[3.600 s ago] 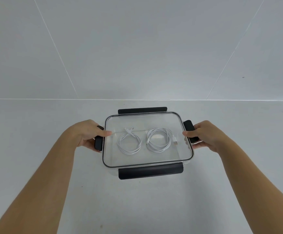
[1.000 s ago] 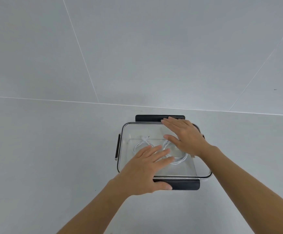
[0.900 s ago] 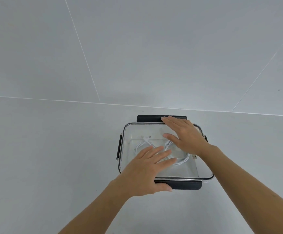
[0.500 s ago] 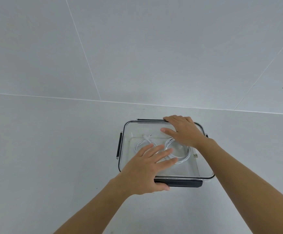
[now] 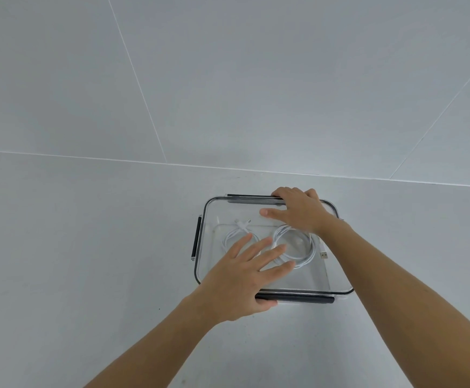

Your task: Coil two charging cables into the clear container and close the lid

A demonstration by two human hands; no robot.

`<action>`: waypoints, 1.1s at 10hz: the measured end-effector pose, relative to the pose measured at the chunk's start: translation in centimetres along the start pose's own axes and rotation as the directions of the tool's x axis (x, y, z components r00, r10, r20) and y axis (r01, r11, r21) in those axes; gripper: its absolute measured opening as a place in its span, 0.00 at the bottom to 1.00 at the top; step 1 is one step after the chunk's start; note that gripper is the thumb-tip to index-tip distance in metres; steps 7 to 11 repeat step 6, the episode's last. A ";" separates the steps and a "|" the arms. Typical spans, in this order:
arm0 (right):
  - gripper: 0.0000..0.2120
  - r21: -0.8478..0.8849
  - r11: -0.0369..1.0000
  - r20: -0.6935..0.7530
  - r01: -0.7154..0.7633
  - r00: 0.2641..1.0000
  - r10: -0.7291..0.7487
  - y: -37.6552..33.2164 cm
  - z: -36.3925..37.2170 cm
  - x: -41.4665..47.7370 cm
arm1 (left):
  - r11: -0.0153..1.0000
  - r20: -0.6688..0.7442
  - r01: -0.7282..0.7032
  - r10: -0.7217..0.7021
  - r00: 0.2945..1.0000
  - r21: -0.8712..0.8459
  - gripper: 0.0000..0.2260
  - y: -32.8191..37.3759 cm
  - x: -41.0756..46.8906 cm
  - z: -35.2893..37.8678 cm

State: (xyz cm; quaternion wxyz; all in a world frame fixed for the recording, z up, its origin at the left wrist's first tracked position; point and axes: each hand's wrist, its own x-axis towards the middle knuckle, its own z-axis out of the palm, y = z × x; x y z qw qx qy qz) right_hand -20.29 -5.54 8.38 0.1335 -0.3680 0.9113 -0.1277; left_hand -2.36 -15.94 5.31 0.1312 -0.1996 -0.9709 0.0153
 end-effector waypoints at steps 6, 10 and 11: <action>0.24 0.176 0.981 -0.368 0.081 0.930 -0.011 0.1 -4.2 -5.2 | 0.965 -0.009 0.197 -0.201 0.980 -0.172 0.26 -0.1 0.8 -2.6; 0.24 0.176 0.981 -0.368 0.081 0.930 -0.011 0.1 -4.2 -5.2 | 0.965 -0.009 0.197 -0.201 0.980 -0.172 0.26 -0.1 0.8 -2.6; 0.24 0.176 0.981 -0.368 0.081 0.930 -0.011 0.1 -4.2 -5.2 | 0.965 -0.009 0.197 -0.201 0.980 -0.172 0.26 -0.1 0.8 -2.6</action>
